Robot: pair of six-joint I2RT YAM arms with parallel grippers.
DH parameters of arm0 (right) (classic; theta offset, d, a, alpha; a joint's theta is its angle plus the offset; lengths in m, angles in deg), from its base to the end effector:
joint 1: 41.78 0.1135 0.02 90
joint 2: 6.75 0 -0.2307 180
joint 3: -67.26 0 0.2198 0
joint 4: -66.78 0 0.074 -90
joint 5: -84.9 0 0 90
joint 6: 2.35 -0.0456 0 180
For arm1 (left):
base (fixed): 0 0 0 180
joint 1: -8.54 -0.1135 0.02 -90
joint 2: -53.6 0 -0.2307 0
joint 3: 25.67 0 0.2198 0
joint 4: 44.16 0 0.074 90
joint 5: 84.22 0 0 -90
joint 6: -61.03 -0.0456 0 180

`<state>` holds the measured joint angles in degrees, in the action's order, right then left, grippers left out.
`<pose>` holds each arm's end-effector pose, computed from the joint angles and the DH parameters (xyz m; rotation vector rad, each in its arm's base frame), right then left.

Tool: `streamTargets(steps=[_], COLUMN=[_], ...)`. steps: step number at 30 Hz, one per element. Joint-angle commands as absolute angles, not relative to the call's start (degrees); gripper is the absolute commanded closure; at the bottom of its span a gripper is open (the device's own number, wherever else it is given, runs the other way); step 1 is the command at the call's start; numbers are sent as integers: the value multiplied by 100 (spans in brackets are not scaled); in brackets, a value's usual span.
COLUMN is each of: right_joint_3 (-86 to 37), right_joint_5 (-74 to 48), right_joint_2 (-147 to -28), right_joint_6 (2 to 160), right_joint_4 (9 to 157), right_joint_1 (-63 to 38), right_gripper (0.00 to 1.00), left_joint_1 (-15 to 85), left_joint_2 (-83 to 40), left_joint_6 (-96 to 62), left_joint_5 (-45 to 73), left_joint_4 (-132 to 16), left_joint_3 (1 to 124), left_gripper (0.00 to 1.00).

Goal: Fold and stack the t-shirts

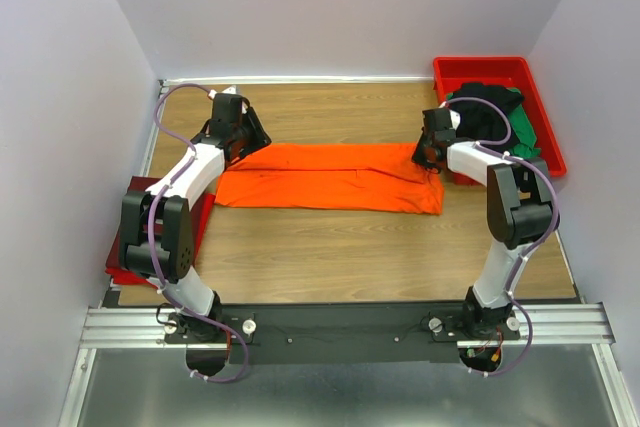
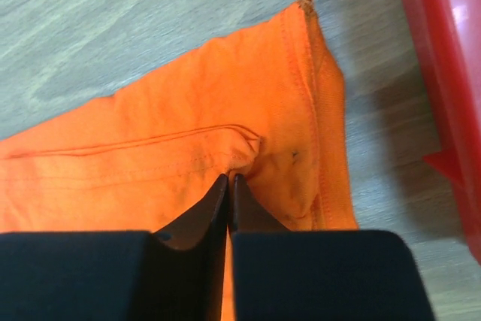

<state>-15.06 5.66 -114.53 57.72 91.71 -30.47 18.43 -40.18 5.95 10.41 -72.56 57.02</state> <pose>0.3592 0.0632 0.1472 0.4745 2.3848 0.0940 0.3374 -0.0626 0.2255 -0.4570 2.2621 -0.5011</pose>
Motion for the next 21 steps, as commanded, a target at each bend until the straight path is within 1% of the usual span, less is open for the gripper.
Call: streamTargets(steps=[1,8,15,21], right_joint_3=[-1451,-1065,-581,192], right_joint_5=[308,-131,-475,-941], right_joint_2=[-11205,-10722,-10045,-9482], right_joint_6=[5742,5733,5794,5812], right_joint_4=[9124,9124,9115,9062], right_joint_1=[-3035,-3035,-3035,-3026], right_gripper=[91,96,96,97], left_joint_1=[1874,1909,1935,1935], left_joint_2=[-3956,-3947,-4044,-4149], left_joint_6=[531,531,574,636], left_joint_5=[1088,1106,1202,1202], left_joint_4=[-7239,-7240,-7240,-7257], left_joint_3=[5723,5732,5723,5741], left_gripper=[48,48,48,48])
